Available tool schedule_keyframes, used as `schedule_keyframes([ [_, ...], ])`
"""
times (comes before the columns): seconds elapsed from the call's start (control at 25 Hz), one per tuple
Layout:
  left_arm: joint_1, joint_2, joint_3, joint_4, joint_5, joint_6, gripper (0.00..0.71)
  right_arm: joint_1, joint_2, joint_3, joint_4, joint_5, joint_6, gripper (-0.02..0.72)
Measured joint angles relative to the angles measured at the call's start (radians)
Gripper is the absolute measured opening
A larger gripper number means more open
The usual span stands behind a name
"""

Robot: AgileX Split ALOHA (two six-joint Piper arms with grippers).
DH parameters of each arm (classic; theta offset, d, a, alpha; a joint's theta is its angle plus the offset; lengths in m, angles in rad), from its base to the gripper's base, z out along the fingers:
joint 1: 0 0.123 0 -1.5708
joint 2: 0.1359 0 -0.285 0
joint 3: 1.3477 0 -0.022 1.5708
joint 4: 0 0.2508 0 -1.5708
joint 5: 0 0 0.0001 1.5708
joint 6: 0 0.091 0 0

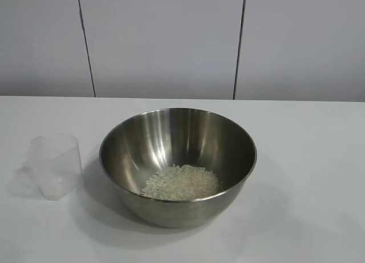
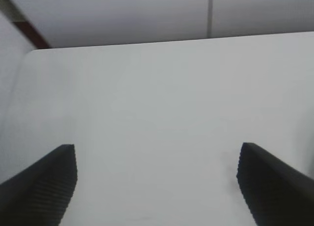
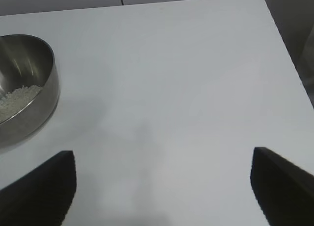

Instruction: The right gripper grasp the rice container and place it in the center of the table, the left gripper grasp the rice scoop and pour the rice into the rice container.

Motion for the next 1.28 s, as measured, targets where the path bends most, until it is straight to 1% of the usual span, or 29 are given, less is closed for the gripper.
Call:
schedule_keyframes([
  [0.04,0.053,-0.002,-0.024,-0.003,0.022,0.000,0.636,0.000,0.000,0.000,0.000,0.000,0.000,0.661],
  [0.12,0.135,-0.016,-0.056,-0.010,0.052,0.005,0.636,0.000,0.000,0.000,0.000,0.000,0.000,0.661],
  [0.16,0.167,-0.031,-0.069,-0.012,0.069,0.010,0.636,0.000,0.000,0.000,0.000,0.000,0.000,0.661],
  [0.2,0.187,-0.052,-0.075,-0.014,0.084,0.014,0.636,0.000,0.000,0.000,0.000,0.000,0.000,0.661],
  [0.28,0.197,-0.112,-0.078,-0.043,0.108,0.020,0.636,0.000,0.000,0.000,0.000,0.000,0.001,0.661],
  [0.4,0.175,-0.243,-0.081,-0.109,0.137,0.049,0.636,0.000,0.000,0.000,0.000,0.000,0.001,0.661],
  [0.56,0.123,-0.447,-0.081,-0.140,0.201,0.071,0.636,0.000,0.000,0.000,0.000,0.000,0.001,0.661],
  [0.68,0.116,-0.607,-0.059,-0.141,0.248,0.061,0.636,0.000,0.000,0.000,0.000,0.000,0.001,0.661],
  [0.76,0.116,-0.716,-0.022,-0.142,0.260,0.010,0.636,0.000,0.000,0.000,0.000,0.000,0.001,0.661],
  [0.84,0.116,-0.796,0.013,-0.142,0.269,-0.046,0.636,0.000,0.000,0.000,0.000,0.000,0.001,0.661],
  [0.96,0.110,-0.871,0.069,-0.142,0.297,-0.097,0.636,0.000,0.000,0.000,0.000,0.000,0.001,0.661],
  [1.08,0.074,-0.935,0.150,-0.137,0.332,-0.142,0.636,0.000,0.000,0.000,0.000,0.000,0.001,0.661],
  [1.16,0.049,-1.003,0.210,-0.128,0.361,-0.182,0.636,0.000,0.000,0.000,0.000,0.000,0.001,0.661],
  [1.28,0.033,-1.125,0.307,-0.126,0.398,-0.213,0.636,0.000,0.000,0.000,0.000,0.000,0.001,0.661],
])
